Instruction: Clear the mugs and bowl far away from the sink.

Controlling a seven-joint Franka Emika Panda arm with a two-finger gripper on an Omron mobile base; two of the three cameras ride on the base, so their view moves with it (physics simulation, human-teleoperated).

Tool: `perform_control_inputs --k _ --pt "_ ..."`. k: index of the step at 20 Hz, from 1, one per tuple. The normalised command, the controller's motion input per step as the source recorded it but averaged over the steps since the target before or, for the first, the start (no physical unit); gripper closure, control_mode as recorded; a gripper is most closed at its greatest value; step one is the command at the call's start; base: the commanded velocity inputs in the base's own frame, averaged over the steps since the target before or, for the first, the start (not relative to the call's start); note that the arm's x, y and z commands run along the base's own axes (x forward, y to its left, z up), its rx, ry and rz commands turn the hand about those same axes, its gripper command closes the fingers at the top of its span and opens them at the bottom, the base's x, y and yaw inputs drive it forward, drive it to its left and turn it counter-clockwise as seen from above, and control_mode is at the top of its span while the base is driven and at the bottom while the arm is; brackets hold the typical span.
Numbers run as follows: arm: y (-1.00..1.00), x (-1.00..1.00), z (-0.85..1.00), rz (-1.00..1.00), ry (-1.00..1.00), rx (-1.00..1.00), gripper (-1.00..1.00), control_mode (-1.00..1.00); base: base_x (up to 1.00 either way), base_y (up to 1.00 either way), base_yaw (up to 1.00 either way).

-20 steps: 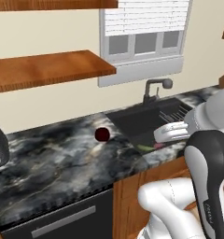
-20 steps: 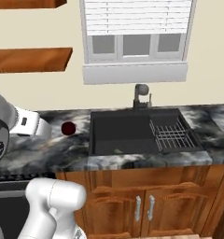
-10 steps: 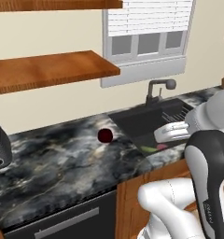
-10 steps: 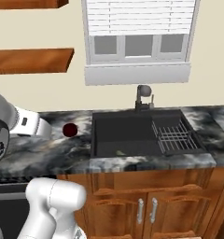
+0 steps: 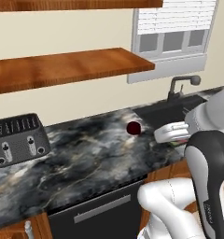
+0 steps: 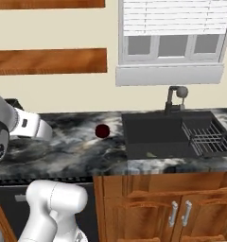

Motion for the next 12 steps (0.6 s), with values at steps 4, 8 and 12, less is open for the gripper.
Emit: perform_control_inputs --k 4,8,12 --pt "0.0 0.0 0.0 0.0 0.0 0.0 -1.0 1.0 0.26 -0.05 0.0" --pt "0.0 0.0 0.0 0.0 0.0 0.0 -1.0 1.0 0.01 -0.76 0.09" --pt "0.0 0.0 0.0 0.0 0.0 0.0 -1.0 1.0 0.02 -0.88 0.22"
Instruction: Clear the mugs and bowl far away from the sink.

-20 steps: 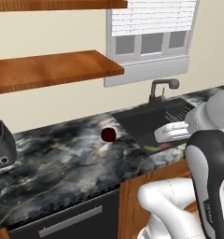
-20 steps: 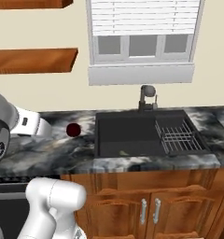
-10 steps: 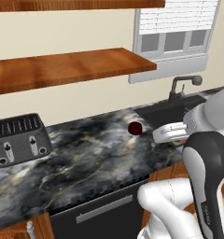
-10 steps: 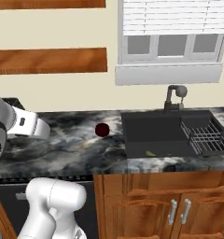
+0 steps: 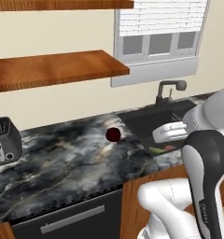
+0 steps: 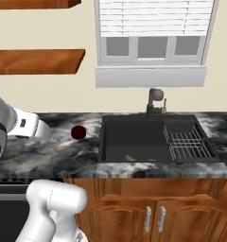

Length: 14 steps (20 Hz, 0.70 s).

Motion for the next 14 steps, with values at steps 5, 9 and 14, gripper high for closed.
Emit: perform_control_inputs --k 5,9,14 --pt "0.0 0.0 0.0 0.0 0.0 0.0 -1.0 1.0 0.33 -0.23 0.24" --pt "0.0 0.0 0.0 0.0 0.0 0.0 -1.0 1.0 0.4 0.04 0.05" --pt "0.0 0.0 0.0 0.0 0.0 0.0 -1.0 1.0 0.35 0.12 0.0"
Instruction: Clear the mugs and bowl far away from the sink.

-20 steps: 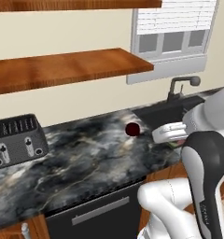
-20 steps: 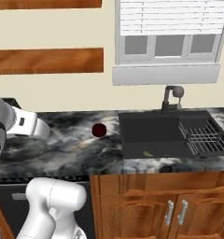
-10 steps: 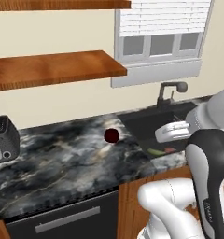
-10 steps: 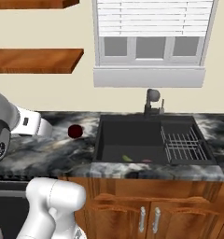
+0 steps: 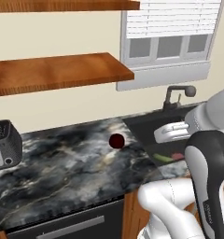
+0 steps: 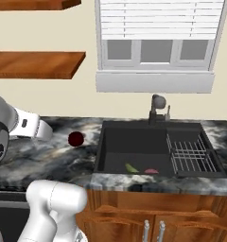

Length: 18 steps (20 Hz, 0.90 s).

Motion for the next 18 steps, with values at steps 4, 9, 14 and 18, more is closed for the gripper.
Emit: perform_control_inputs --k 4,9,14,18 --pt "0.0 0.0 0.0 0.0 0.0 0.0 -1.0 1.0 0.47 0.0 0.04" --pt "0.0 0.0 0.0 0.0 0.0 0.0 -1.0 1.0 0.36 0.0 0.18" --pt "0.0 0.0 0.0 0.0 0.0 0.0 -1.0 1.0 0.04 0.0 0.2" --pt "0.0 0.0 0.0 0.0 0.0 0.0 -1.0 1.0 0.01 -0.03 0.13"
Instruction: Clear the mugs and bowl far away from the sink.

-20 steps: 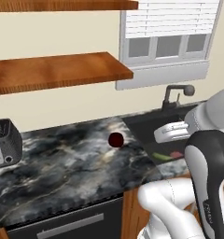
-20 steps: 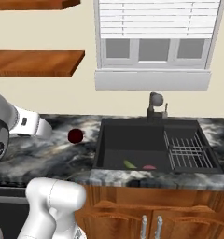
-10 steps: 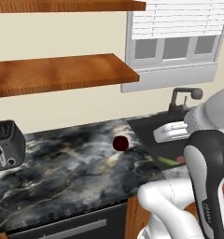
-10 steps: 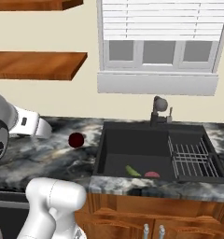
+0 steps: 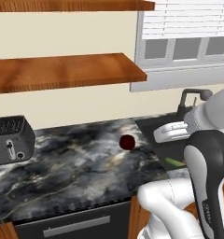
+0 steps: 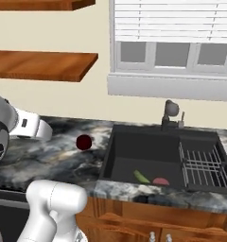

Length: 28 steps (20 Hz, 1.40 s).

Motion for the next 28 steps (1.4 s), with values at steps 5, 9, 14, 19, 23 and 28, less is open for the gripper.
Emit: perform_control_inputs --k 5,9,14,19,23,28 --pt "0.0 0.0 0.0 0.0 0.0 0.0 -1.0 1.0 0.03 -0.12 0.11" --pt "0.0 0.0 0.0 0.0 0.0 0.0 -1.0 1.0 0.06 -0.23 0.16" --pt "0.0 0.0 0.0 0.0 0.0 0.0 -1.0 1.0 0.05 -0.28 0.2" --pt "0.0 0.0 0.0 0.0 0.0 0.0 -1.0 1.0 0.22 -0.4 0.16" --pt "0.0 0.0 0.0 0.0 0.0 0.0 -1.0 1.0 0.18 -0.39 0.15" --pt "0.0 0.0 0.0 0.0 0.0 0.0 -1.0 1.0 0.14 -0.3 0.11"
